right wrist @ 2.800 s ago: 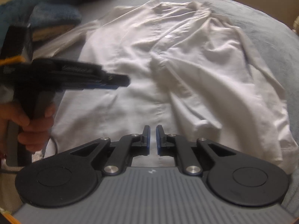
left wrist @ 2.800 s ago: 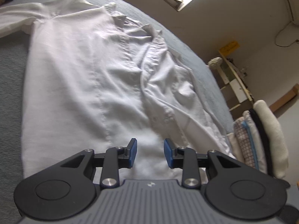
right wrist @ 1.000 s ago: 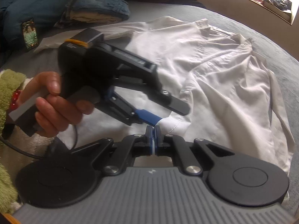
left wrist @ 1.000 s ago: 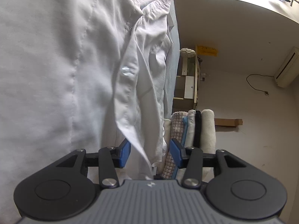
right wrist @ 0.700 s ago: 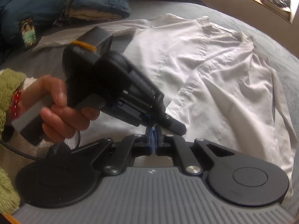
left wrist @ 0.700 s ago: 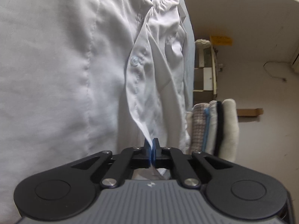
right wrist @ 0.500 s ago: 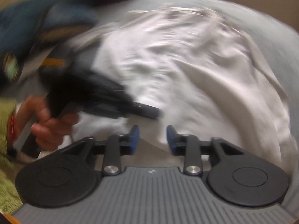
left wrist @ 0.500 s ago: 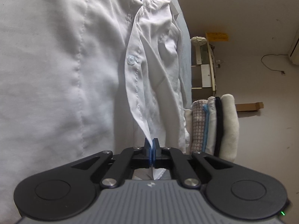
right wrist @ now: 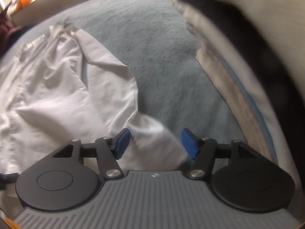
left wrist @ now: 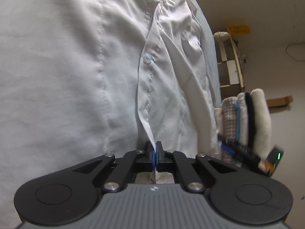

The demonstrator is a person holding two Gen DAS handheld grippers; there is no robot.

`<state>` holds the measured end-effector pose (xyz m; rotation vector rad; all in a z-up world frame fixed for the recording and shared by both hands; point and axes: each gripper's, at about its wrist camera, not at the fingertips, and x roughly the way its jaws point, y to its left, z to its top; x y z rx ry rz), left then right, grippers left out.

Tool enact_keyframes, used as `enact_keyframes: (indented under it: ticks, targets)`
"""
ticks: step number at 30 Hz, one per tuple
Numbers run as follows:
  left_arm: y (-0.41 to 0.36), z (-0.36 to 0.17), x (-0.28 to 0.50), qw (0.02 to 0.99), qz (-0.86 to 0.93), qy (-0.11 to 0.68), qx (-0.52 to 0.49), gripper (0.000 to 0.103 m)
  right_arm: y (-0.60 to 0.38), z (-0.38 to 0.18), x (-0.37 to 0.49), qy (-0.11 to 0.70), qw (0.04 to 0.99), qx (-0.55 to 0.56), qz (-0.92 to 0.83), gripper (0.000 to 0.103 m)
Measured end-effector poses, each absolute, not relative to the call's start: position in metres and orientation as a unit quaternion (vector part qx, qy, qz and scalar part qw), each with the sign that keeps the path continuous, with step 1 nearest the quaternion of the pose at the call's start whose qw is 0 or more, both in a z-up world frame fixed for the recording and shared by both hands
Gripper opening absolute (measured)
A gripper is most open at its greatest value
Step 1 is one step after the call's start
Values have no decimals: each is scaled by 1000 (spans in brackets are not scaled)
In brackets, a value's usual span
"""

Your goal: Fold clothes

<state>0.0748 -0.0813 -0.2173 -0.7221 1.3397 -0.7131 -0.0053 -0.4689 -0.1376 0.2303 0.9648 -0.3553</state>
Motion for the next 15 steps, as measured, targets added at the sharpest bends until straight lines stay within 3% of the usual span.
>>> enact_keyframes:
  ticks: [5, 7, 8, 10, 15]
  targets:
    - [-81, -219, 73, 671, -314, 595, -311, 2, -470, -143, 46, 445, 888, 59, -102, 70]
    - [-82, -220, 73, 671, -313, 596, -311, 2, -471, -151, 65, 464, 880, 72, -75, 67]
    - [-82, -220, 73, 670, -313, 596, -311, 2, -472, -155, 75, 474, 875, 79, -62, 62]
    - [-82, -220, 74, 670, -313, 597, -311, 2, -469, -157, 92, 485, 871, 70, -46, 1]
    - [-81, -221, 75, 665, -318, 600, -309, 2, -466, -129, 141, 453, 889, -16, -65, 2]
